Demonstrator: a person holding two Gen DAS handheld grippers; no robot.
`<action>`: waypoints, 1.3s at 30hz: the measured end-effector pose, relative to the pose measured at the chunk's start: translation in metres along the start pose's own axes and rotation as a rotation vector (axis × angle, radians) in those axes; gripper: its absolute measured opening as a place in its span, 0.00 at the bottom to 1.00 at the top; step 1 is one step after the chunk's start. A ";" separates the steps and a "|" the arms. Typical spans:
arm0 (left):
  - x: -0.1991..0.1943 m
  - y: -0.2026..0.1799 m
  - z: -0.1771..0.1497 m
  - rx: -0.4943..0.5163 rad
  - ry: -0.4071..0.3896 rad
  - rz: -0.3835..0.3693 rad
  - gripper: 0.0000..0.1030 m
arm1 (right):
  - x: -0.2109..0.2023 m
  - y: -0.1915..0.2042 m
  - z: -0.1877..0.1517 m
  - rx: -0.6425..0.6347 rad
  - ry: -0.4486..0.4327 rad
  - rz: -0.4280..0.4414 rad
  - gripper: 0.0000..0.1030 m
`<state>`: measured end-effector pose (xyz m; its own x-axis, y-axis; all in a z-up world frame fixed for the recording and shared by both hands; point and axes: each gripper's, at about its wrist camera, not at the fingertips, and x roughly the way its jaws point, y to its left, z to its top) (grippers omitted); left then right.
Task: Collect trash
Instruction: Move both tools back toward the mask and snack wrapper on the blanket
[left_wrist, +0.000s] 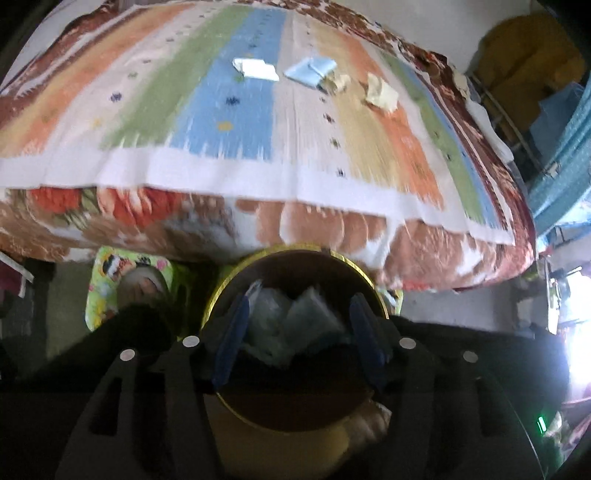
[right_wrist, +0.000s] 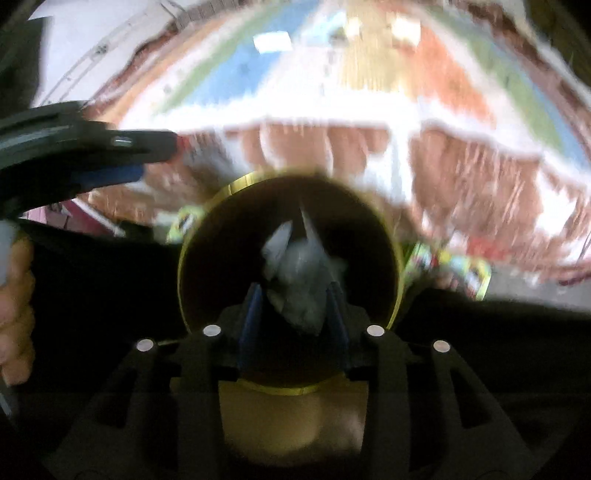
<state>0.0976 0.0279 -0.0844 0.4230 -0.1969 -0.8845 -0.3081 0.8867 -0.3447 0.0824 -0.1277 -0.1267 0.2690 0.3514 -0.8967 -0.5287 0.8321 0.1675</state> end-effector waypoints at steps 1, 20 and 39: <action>0.001 0.000 0.006 -0.003 0.005 -0.003 0.55 | -0.006 0.003 0.003 -0.019 -0.034 -0.002 0.40; -0.014 -0.002 0.130 0.065 -0.232 0.119 0.87 | -0.050 -0.017 0.109 0.000 -0.286 0.036 0.69; 0.014 0.027 0.189 0.023 -0.326 0.054 0.94 | -0.004 -0.069 0.210 0.102 -0.268 0.010 0.89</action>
<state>0.2566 0.1283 -0.0469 0.6584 -0.0085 -0.7526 -0.3194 0.9023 -0.2895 0.2875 -0.0963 -0.0490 0.4744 0.4496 -0.7568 -0.4523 0.8621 0.2286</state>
